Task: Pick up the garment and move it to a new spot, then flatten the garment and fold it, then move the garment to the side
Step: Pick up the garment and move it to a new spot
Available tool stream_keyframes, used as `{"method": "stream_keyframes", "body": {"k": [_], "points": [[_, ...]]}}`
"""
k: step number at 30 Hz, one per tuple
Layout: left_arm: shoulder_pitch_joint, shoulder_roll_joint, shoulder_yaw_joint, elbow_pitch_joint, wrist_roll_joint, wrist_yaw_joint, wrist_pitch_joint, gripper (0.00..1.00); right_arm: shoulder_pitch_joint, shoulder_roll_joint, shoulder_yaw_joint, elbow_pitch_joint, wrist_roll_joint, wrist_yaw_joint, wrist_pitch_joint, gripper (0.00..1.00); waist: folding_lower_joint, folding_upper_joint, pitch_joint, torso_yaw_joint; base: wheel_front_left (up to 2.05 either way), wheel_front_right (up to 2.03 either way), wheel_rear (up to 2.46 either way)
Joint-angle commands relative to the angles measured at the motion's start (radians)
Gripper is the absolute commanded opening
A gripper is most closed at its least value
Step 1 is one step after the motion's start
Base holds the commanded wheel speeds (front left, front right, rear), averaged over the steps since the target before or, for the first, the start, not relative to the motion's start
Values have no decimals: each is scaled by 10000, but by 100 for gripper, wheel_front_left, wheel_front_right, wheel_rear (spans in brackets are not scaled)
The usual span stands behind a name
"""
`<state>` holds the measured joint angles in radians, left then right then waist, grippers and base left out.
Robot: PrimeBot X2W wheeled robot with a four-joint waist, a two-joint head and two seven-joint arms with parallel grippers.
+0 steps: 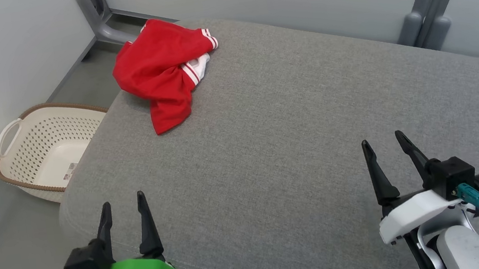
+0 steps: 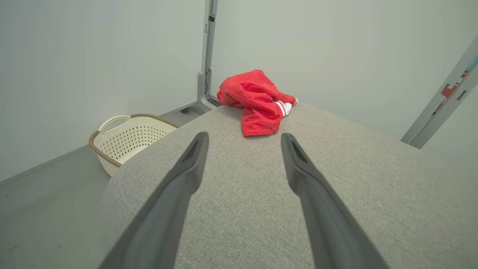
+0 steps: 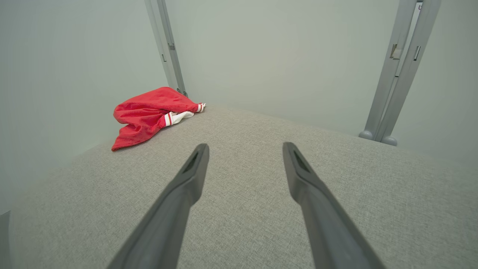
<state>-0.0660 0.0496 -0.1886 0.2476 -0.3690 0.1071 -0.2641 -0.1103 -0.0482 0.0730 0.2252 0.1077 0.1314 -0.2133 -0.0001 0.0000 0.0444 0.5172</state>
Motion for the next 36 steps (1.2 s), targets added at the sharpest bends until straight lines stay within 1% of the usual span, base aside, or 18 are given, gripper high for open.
{"method": "stream_keyframes", "body": {"k": [1, 3, 5, 9, 12, 16, 18, 20, 23, 26, 29, 33, 36], "points": [[-274, 46, 142, -92, 61, -4, -5, 100, -173, -39, -51, -104, -62, -14, -47, 100, 1, 0, 186, -178, 0, 0, 0], [-616, 195, 340, -187, 59, -138, -5, 100, -287, -39, -125, -214, -162, -14, 27, 100, 1, 0, 376, -336, 0, 0, 0], [-1152, 512, 465, -253, 240, -285, -5, 100, -412, -39, -169, -345, -301, -14, 115, 100, 1, 0, 628, -535, 0, 0, 0], [-3034, 1488, 737, -259, 561, -508, 269, 100, -802, -41, -303, -748, -739, -14, 410, 100, 1, 0, 1276, -1055, 0, 0, 0], [-4847, 2337, 964, -5, 752, -765, 791, 100, -1089, -38, -390, -1129, -1081, -14, 678, 100, 1, 0, 1849, -1528, 0, 0, 0], [-7025, 3125, 1374, 675, 390, -1102, 1771, 100, -1525, -42, -338, -1558, -1578, -14, 1034, 100, 1, 0, 2660, -2281, 0, 0, 0], [-7898, 3228, 1567, 1303, -51, -1343, 2397, 100, -1694, -41, -361, -1761, -1736, -14, 1161, 100, 1, 0, 3006, -2591, 0, 0, 0], [-8623, 3424, 1648, 2001, -308, -1452, 2987, 100, -1811, -39, -391, -1970, -1871, -14, 1288, 100, 1, 0, 3350, -2861, 0, 0, 0], [-9292, 3655, 1435, 3045, -306, -1639, 3788, 100, -1938, -38, -444, -2279, -2159, -16, 1473, 100, 1, 0, 3818, -3208, 0, 0, 0], [-9558, 3653, 1008, 4168, -201, -1847, 4609, 100, -1952, -45, -595, -2566, -2347, -16, 1582, 100, 1, 0, 4236, -3440, 0, 0, 0], [-9715, 3560, 764, 5000, -390, -2027, 5105, 100, -1966, -43, -702, -2835, -2436, -14, 1647, 100, 1, 0, 4590, -3577, 0, 0, 0], [-9722, 3445, 673, 6102, -592, -2110, 5596, 100, -2025, -44, -738, -3160, -2490, -16, 1714, 100, 1, 0, 5082, -3713, 0, 0, 0], [-9789, 3476, 646, 6750, -678, -2096, 5903, 100, -2061, -41, -721, -3305, -2499, -16, 1702, 100, 1, 0, 5366, -3777, 0, 0, 0]]}}
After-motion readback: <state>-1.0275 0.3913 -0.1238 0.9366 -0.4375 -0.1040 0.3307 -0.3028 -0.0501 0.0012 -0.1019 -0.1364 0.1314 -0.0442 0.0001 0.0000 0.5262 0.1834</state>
